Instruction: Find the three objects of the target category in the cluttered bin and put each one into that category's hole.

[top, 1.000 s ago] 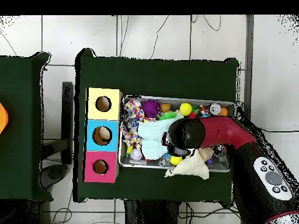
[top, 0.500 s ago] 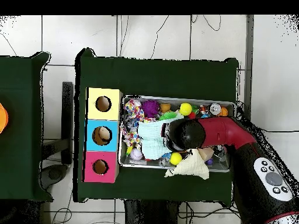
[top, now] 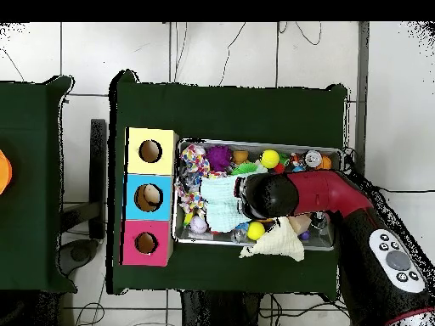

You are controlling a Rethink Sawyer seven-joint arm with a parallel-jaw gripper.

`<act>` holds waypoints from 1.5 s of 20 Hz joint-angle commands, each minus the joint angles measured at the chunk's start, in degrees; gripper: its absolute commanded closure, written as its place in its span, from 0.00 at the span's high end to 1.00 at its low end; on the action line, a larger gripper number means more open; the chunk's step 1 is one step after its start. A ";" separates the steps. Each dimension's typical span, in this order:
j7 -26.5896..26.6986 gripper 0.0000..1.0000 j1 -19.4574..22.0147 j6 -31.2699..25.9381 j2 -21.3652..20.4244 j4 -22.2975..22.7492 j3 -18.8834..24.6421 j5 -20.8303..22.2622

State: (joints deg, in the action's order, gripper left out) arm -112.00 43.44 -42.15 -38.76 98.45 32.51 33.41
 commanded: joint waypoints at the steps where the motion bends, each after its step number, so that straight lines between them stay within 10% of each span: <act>1: 7.39 1.00 0.27 0.36 1.17 3.85 1.29 1.69; 17: 10.99 1.00 -1.21 -10.69 -1.21 -4.83 2.55 -1.73; 30: 10.91 1.00 -5.09 -13.84 8.95 -17.66 1.13 0.05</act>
State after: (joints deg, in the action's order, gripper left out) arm -112.00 39.54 -49.70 -35.91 89.25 32.52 32.76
